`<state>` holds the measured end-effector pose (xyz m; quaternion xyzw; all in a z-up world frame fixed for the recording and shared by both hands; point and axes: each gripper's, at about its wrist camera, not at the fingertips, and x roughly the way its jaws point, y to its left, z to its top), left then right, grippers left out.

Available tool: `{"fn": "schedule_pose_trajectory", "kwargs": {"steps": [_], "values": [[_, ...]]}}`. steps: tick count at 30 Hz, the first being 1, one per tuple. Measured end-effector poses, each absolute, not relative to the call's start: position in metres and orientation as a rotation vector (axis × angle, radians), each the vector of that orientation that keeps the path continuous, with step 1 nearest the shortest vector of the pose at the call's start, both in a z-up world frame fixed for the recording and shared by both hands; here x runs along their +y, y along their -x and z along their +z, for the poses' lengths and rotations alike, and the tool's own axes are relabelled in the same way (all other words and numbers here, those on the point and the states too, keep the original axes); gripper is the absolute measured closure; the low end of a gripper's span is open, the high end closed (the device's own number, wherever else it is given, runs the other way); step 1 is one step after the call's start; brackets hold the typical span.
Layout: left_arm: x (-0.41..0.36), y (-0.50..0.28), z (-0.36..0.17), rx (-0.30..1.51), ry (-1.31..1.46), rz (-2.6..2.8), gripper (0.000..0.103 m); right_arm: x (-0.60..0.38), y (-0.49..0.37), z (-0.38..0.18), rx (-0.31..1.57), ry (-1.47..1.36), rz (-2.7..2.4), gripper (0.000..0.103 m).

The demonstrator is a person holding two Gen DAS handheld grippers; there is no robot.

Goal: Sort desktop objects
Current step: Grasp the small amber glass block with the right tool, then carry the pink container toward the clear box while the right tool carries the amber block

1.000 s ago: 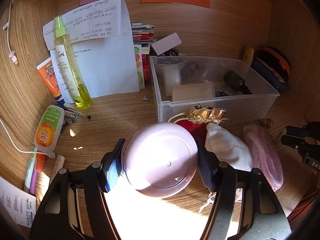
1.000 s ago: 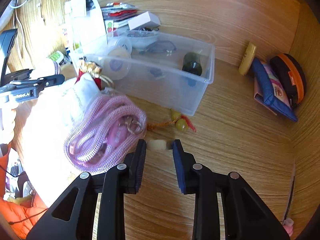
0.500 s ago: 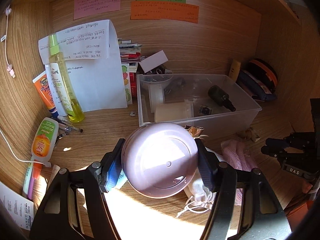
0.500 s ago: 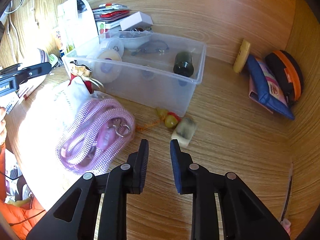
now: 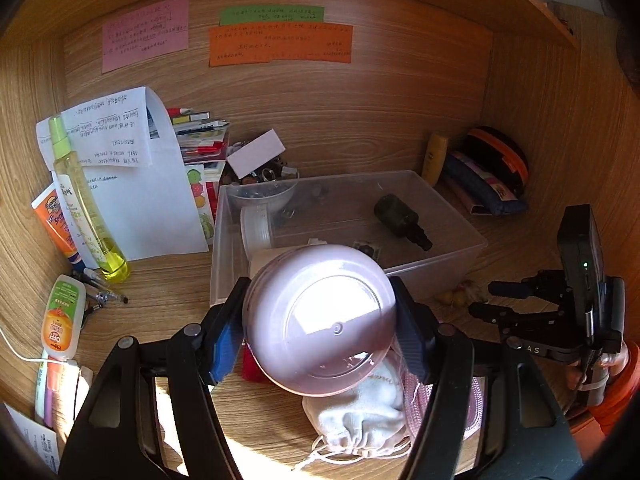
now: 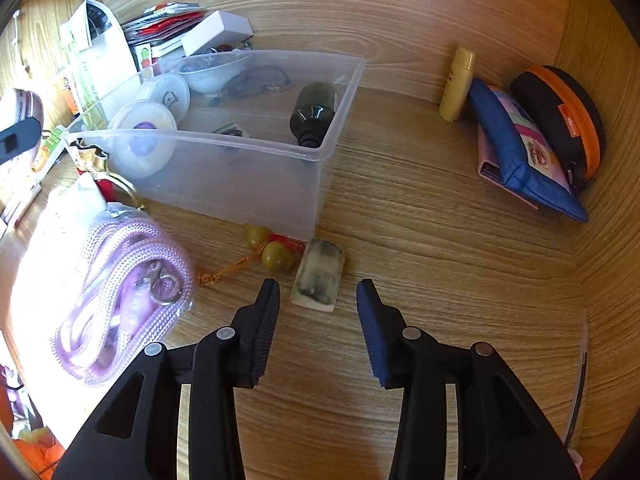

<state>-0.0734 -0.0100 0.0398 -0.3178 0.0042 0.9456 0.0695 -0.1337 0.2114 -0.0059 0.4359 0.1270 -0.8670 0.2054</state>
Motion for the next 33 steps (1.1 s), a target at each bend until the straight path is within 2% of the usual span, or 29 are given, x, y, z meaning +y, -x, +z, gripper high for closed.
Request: {"fn": "schedule_pose_trajectory", "kwargs": {"steps": [3,6,12,21,33], "values": [[-0.004,0.078,0.040,0.017,0.952,2.833,0.037,0.209,0.139,-0.009,0.366,-1.223,-2.413,0.067],[0.000,0.082,0.039,0.024,0.956,2.824,0.037,0.205,0.141,-0.010,0.362,-1.214,-2.397,0.080],[0.005,0.089,0.039,0.029,0.966,2.816,0.037,0.211,0.138,-0.004,0.343,-1.191,-2.417,0.081],[0.013,0.105,0.046,0.045,0.944,2.803,0.037,0.227,0.119,0.050,0.227,-1.008,-2.499,0.081],[0.016,0.126,0.056,0.074,0.921,2.799,0.037,0.196,0.129,0.079,0.223,-0.877,-2.468,0.081]]}}
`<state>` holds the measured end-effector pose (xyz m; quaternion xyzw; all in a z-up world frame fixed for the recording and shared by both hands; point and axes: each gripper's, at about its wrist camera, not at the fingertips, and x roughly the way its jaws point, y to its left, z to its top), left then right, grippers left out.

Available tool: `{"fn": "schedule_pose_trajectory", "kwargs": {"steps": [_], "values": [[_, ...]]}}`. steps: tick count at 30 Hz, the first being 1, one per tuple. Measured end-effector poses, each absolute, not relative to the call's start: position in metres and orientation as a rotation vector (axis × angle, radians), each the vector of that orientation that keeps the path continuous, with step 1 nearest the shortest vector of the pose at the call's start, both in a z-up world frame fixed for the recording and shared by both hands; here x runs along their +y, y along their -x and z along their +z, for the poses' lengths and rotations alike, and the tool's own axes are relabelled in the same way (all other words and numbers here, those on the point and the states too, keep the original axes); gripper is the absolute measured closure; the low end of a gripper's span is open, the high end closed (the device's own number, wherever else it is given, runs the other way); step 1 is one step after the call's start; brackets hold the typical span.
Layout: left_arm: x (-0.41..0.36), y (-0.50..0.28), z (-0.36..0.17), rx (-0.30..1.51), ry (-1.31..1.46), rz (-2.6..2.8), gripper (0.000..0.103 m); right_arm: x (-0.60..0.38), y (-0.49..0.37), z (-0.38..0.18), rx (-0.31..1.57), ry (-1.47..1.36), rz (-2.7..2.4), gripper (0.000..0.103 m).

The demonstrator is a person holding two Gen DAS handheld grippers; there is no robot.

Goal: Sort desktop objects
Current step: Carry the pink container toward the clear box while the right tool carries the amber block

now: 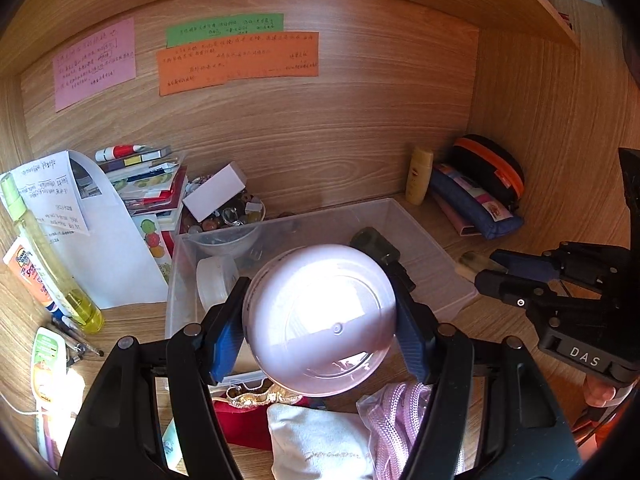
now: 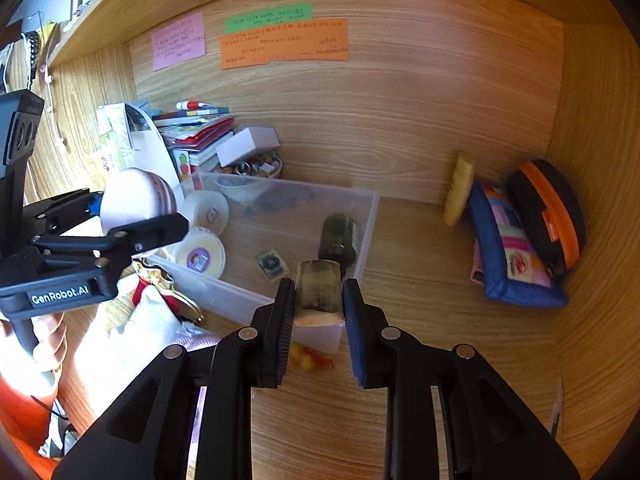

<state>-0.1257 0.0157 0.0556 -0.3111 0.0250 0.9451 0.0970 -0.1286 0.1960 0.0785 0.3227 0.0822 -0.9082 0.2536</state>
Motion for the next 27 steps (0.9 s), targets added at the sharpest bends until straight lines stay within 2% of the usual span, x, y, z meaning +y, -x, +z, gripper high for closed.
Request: {"fn": "schedule_pose_trajectory", "kwargs": {"steps": [18,27], "values": [[-0.002,0.171,0.066,0.108,0.965,2.814,0.037,0.148,0.173,0.063,0.317,-0.928,-2.381,0.081],[-0.005,0.212,0.047,0.109,1.105,2.739,0.037,0.132,0.198,0.043,0.366,-1.009,-2.327,0.081]]}}
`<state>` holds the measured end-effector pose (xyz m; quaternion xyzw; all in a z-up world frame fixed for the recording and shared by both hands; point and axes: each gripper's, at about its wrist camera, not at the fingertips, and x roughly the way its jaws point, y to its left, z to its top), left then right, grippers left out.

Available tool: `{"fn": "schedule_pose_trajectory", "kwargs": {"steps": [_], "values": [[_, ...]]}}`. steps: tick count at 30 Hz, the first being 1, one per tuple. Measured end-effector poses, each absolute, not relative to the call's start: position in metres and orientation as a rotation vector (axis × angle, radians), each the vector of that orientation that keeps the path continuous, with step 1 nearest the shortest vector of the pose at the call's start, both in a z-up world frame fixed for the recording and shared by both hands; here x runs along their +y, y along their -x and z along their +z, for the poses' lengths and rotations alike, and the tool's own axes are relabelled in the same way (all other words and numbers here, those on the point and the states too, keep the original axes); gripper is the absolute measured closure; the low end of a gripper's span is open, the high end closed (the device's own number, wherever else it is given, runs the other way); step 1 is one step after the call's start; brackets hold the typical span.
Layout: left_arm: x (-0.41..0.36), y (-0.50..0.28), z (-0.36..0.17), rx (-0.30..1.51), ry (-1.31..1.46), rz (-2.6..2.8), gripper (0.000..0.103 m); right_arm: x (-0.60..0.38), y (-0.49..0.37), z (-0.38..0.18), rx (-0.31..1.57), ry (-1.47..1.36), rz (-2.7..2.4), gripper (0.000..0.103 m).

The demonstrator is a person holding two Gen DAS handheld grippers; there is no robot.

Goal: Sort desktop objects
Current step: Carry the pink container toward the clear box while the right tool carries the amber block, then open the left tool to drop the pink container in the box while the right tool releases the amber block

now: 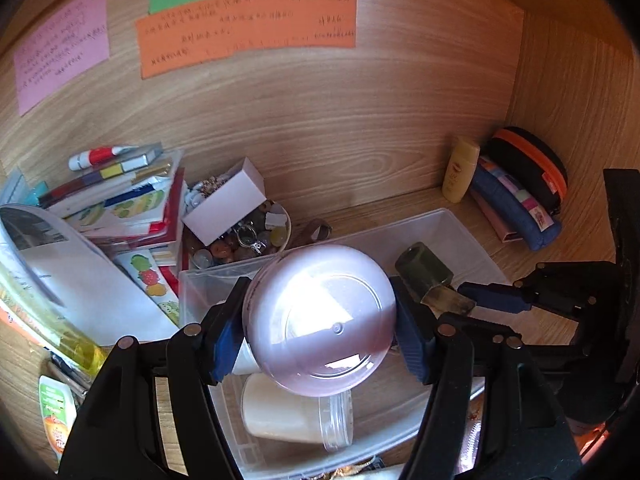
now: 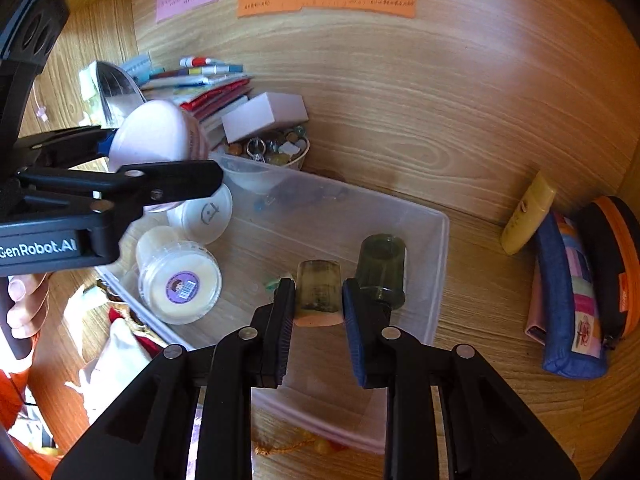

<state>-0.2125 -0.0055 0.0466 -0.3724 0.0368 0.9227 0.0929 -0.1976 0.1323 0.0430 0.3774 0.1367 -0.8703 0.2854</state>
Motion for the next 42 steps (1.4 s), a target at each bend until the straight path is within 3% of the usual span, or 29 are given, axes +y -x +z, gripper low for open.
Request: {"fn": "schedule_pose_trajectory", "kwargs": {"steps": [13,42], "values": [[-0.008,0.234,0.015,0.153,1.238,2.736,0.037,0.107,0.220,0.019,0.470,-1.070,-2.290,0.081],[-0.007,0.223,0.026,0.168,1.187,2.744,0.037,0.100,0.212,0.027,0.552,-1.056,-2.315,0.080]]}}
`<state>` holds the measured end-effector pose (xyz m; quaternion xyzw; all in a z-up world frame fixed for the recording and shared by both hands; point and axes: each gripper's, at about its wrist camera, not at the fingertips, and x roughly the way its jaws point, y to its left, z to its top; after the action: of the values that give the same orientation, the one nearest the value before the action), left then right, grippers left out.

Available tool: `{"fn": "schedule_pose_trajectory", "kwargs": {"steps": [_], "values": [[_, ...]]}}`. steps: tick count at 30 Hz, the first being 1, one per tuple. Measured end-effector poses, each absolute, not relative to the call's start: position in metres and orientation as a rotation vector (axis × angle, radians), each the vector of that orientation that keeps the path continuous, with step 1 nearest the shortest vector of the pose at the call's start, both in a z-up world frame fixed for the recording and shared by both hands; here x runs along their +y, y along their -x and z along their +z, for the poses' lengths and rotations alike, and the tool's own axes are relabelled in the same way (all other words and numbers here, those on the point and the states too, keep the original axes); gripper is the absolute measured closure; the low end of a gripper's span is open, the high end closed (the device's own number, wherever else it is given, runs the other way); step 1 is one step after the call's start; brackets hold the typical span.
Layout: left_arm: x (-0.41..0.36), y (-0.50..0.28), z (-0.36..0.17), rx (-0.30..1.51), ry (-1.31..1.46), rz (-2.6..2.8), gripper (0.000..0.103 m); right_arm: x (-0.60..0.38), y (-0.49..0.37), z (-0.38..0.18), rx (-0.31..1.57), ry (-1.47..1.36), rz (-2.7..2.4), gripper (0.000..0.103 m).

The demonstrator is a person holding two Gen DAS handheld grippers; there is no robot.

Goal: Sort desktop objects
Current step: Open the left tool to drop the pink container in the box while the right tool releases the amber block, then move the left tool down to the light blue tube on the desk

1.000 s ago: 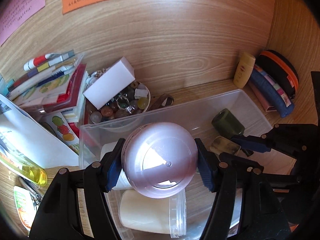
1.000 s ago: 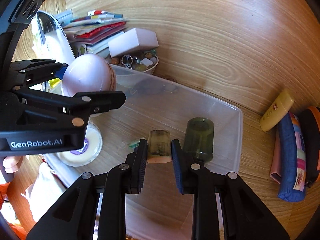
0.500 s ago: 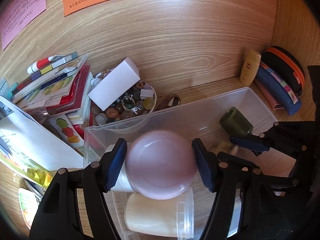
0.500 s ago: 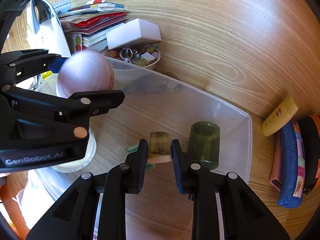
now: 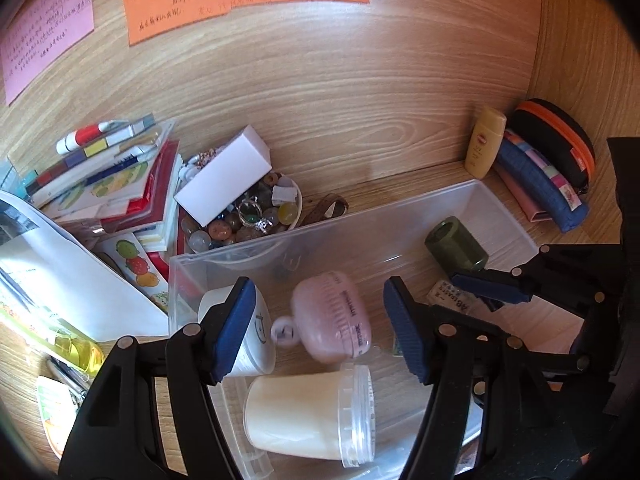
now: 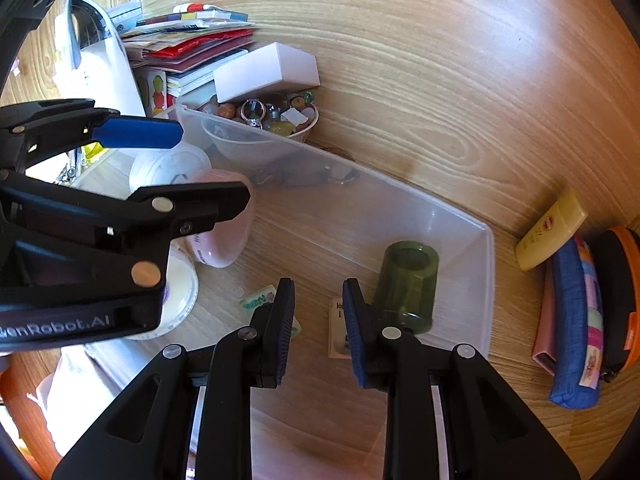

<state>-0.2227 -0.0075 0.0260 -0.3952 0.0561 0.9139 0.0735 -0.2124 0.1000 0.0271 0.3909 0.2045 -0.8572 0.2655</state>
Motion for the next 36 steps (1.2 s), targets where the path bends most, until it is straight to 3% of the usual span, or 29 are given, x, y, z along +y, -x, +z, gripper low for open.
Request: {"fn": "schedule_pose_trajectory", "kwargs": {"steps": [4,9,13,19,23,36], "values": [[-0.004,0.214,0.034,0.181,1.150,2.756,0.037,0.111,0.200,0.038,0.543,-1.011,-2.342,0.064],[-0.002,0.199,0.043,0.199,1.112,2.774,0.033,0.115,0.191,0.051,0.539,-0.966,-2.371,0.060],[-0.003,0.184,0.048,0.195,1.088,2.787,0.032,0.126,0.177,0.063,0.519,-0.911,-2.403,0.044],[-0.013,0.161,0.052,0.164,1.080,2.804,0.026,0.134,0.163,0.068,0.503,-0.893,-2.424,0.042],[-0.022,0.140,0.053,0.166,1.065,2.840,0.022,0.149,0.153,0.070,0.460,-0.883,-2.457,0.029],[-0.062,0.096,0.016,0.205,1.215,2.879,0.020,0.177,0.124,0.048,0.441,-0.951,-2.483,0.029]]}}
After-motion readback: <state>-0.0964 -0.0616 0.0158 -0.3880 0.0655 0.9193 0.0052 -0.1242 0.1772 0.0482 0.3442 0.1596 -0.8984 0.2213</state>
